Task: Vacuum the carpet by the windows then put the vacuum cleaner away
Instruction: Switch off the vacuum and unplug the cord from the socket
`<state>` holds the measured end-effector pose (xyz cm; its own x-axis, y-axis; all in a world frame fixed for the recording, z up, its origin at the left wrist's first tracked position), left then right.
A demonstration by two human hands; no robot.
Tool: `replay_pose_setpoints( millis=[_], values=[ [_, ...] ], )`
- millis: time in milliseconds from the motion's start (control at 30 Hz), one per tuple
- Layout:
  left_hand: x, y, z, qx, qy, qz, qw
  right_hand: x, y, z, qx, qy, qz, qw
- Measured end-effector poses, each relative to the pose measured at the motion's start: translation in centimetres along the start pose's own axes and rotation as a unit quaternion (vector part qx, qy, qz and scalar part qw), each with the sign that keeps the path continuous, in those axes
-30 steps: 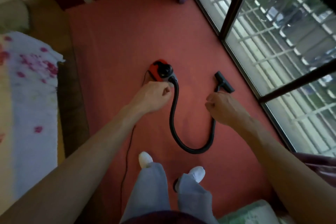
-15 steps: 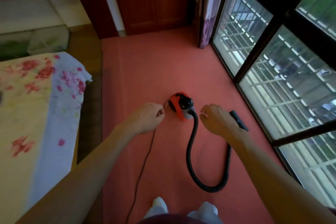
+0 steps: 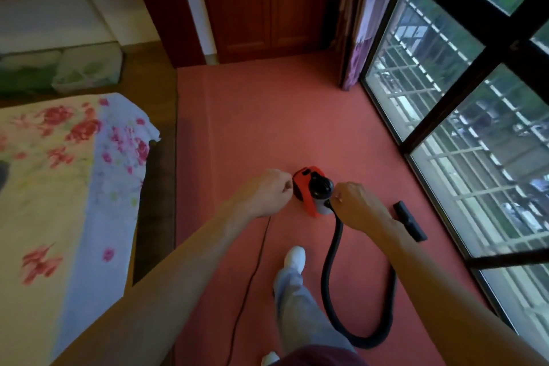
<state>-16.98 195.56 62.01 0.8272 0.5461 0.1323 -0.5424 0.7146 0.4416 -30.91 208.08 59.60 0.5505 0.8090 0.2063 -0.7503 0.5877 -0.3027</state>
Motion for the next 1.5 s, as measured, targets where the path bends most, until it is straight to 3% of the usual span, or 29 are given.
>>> replay_pose_setpoints(
  millis=[400, 767, 1033, 1233, 1500],
  values=[
    [-20.0, -8.6, 1.4, -0.087, -0.124, -0.003, 0.988, -19.2, 4.7, -1.3, 0.005, -0.096, -0.086, 0.992],
    [-36.9, -12.1, 3.1, -0.074, -0.198, -0.101, 0.972, -32.0, 4.0, -0.1, -0.006, -0.049, -0.19, 0.981],
    [-48.9, -16.5, 0.8, -0.069, -0.239, -0.136, 0.959, -38.7, 2.8, -3.4, -0.033, -0.048, -0.312, 0.948],
    [-52.9, -19.0, -6.8, -0.041, -0.31, -0.143, 0.939, -42.2, 5.7, -10.4, -0.046, -0.062, -0.358, 0.93],
    [-55.8, -23.4, -25.7, 0.02, -0.355, -0.066, 0.932, -46.1, 14.4, -27.7, -0.055, -0.129, -0.387, 0.911]
  ],
)
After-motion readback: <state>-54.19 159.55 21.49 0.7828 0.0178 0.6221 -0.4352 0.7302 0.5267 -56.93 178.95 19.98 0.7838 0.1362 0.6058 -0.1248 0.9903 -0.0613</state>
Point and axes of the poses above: each hand's wrist, its own x-axis away from the middle knuckle, its own z-axis out of the back of the hand, y = z × x, the point moved 5 cm from there along -x, towards the middle knuckle, and after that the axes turned 8 degrees about y, right-handed, at the moved point
